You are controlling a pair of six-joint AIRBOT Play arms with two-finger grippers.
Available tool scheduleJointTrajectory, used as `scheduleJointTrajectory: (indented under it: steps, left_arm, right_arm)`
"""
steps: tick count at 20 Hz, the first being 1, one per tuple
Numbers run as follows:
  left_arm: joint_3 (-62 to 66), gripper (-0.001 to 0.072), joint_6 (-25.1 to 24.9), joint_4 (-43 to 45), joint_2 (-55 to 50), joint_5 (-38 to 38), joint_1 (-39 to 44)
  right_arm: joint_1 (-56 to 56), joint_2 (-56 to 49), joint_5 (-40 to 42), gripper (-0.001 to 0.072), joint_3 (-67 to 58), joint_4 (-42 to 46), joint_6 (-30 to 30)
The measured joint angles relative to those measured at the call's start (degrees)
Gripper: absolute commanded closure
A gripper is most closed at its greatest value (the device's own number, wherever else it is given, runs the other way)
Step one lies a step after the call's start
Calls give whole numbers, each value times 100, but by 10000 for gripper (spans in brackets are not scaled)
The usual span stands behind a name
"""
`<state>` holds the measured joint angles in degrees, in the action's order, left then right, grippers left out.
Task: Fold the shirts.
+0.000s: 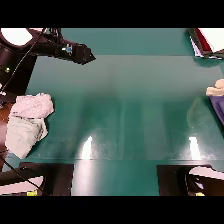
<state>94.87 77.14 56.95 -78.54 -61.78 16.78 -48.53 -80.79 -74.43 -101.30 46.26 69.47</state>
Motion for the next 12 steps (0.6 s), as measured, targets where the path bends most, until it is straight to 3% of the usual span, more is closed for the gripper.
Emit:
scheduleJointTrajectory:
  steps: [10,11,12]
  left_arm:
    - [0,684,-85,22,0,-39,0]
    - [0,684,-94,26,-2,-39,0]
    - [0,683,-96,31,-2,-42,0]
  right_arm:
    - [-754,815,-302,689,966,1342,22]
    - [-879,903,-337,659,1152,1565,26]
    - [-1012,986,-376,443,1322,1762,48]
